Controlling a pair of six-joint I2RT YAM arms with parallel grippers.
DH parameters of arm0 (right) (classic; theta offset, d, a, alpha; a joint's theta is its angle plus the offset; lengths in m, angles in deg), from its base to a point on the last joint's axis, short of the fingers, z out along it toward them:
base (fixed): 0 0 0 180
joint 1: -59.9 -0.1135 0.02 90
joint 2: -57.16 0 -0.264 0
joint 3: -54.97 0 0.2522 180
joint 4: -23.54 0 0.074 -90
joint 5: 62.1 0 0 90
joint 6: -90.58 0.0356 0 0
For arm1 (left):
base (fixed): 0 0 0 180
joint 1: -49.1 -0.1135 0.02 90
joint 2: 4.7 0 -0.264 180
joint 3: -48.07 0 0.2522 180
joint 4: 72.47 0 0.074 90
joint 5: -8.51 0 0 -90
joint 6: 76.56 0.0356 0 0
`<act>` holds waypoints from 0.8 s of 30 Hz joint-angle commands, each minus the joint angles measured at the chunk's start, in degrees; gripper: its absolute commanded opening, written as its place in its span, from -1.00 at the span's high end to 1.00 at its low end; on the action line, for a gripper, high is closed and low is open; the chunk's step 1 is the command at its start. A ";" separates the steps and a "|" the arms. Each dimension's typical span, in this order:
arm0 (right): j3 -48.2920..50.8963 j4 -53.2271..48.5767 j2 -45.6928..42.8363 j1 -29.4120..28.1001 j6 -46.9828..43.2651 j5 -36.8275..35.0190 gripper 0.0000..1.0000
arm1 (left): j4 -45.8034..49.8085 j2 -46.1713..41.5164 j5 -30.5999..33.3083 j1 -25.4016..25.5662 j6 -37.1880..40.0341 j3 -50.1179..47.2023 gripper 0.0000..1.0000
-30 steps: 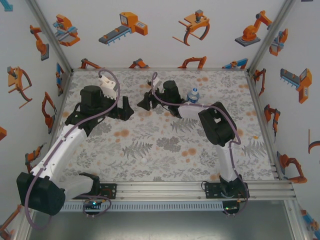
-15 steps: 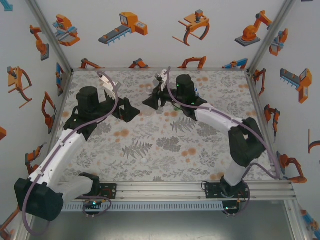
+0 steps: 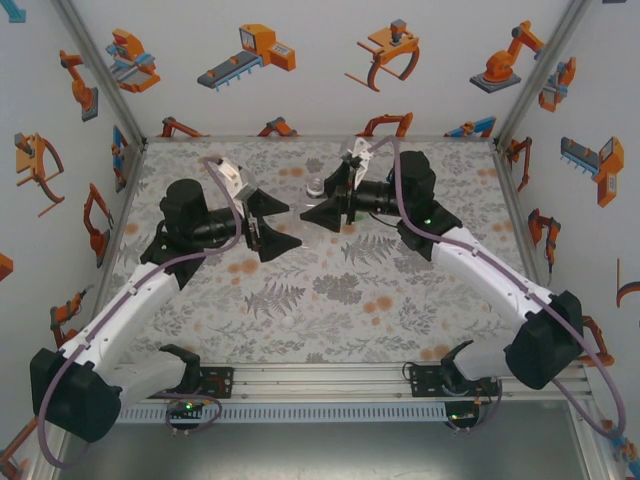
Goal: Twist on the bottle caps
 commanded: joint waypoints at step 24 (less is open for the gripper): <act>5.57 18.74 -6.78 -0.97 8.59 4.17 0.31 | -7.08 6.71 -11.27 7.75 1.77 4.60 -0.43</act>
